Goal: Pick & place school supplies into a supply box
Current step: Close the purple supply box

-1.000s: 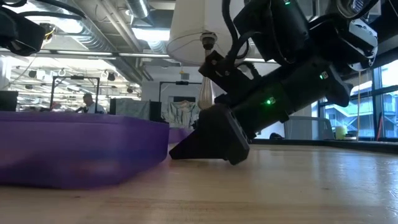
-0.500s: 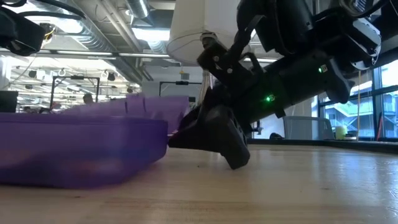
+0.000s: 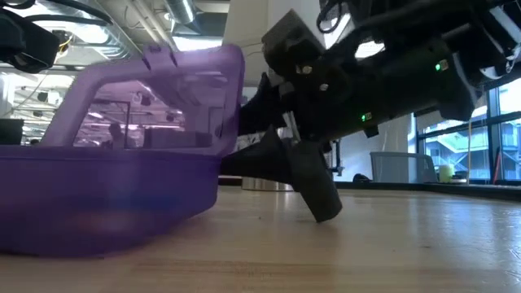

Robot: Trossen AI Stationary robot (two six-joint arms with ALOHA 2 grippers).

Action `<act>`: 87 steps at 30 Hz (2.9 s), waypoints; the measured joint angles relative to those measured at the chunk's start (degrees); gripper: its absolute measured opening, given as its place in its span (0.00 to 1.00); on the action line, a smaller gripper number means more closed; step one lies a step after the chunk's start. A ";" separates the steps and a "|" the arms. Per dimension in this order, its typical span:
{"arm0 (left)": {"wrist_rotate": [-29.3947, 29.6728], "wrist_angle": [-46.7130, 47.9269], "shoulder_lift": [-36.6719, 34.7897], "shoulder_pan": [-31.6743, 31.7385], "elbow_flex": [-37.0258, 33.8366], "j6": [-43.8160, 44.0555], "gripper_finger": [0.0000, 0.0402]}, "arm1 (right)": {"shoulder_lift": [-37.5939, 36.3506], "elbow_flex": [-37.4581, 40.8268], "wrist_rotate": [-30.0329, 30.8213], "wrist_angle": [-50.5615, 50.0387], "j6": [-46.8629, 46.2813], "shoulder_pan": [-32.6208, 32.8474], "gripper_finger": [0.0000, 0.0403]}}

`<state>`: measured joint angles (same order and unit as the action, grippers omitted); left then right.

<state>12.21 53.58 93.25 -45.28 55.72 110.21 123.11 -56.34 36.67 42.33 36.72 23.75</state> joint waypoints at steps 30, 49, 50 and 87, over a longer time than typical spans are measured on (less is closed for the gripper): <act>6.49 0.68 -4.56 0.00 0.04 -2.49 0.10 | 0.50 -1.42 7.23 9.34 24.10 4.81 0.59; 12.42 8.50 -21.84 -4.12 0.04 -0.73 0.10 | 0.42 -11.09 7.35 9.27 31.55 6.17 0.59; 13.69 9.01 -22.94 -4.25 0.04 -0.76 0.09 | 0.40 -11.49 7.34 9.25 31.54 6.28 0.59; 7.33 9.94 -14.19 -5.74 0.00 -2.13 0.09 | 0.20 -18.21 -16.49 -6.91 -46.66 8.57 0.59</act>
<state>19.54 63.52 79.06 -51.01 55.72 108.08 123.31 -74.54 20.18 35.41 -9.94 32.32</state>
